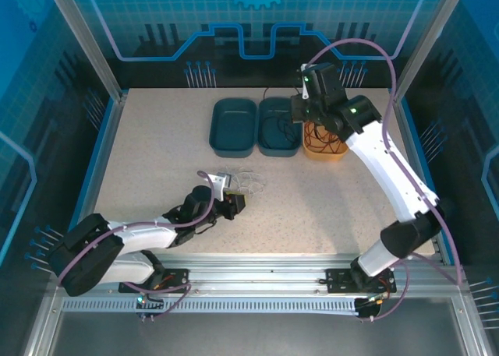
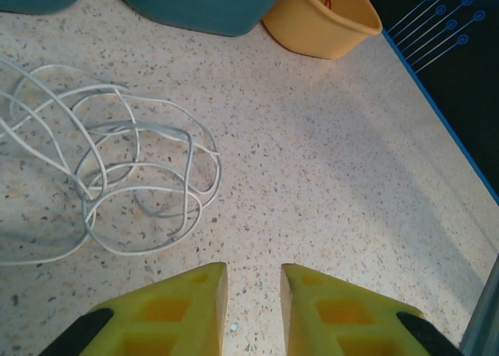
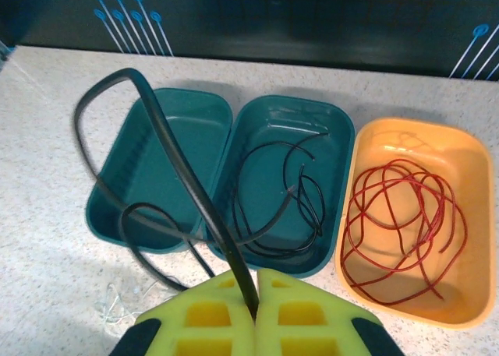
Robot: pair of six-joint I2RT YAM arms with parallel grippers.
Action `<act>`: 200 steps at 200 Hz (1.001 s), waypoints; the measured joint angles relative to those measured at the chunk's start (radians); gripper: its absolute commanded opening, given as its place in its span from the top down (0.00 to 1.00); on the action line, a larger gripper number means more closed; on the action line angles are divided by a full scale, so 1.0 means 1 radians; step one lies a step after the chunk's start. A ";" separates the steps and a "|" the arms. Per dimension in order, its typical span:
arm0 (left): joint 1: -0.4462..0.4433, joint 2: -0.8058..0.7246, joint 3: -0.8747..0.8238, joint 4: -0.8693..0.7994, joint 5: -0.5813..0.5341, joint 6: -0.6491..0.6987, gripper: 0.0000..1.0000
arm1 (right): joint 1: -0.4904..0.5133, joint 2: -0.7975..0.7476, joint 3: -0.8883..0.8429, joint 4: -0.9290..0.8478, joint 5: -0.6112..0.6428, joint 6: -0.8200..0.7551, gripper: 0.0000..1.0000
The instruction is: Untangle the cables
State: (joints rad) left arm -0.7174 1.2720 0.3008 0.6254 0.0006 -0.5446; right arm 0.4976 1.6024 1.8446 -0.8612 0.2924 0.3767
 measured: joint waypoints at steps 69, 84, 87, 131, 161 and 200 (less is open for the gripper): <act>-0.001 -0.130 0.029 -0.137 -0.003 -0.033 0.37 | -0.100 0.283 0.031 0.064 -0.118 0.061 1.00; -0.002 -0.175 0.030 -0.182 -0.008 -0.031 0.31 | -0.105 0.333 0.055 0.068 -0.130 0.073 1.00; -0.002 -0.183 0.030 -0.190 -0.011 -0.033 0.29 | -0.106 0.342 0.059 0.069 -0.132 0.077 1.00; -0.002 -0.332 0.031 -0.315 -0.042 -0.032 0.16 | -0.114 0.414 0.082 0.079 -0.155 0.104 1.00; -0.002 -0.397 0.031 -0.380 -0.062 -0.032 0.07 | -0.130 0.460 0.105 0.090 -0.171 0.118 1.00; -0.002 -0.415 0.031 -0.434 -0.076 -0.038 0.01 | -0.139 0.510 0.126 0.093 -0.174 0.122 1.00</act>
State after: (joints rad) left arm -0.7193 0.8570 0.3321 0.1917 -0.0753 -0.5823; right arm 0.3584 2.1120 1.9705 -0.7677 0.1188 0.4992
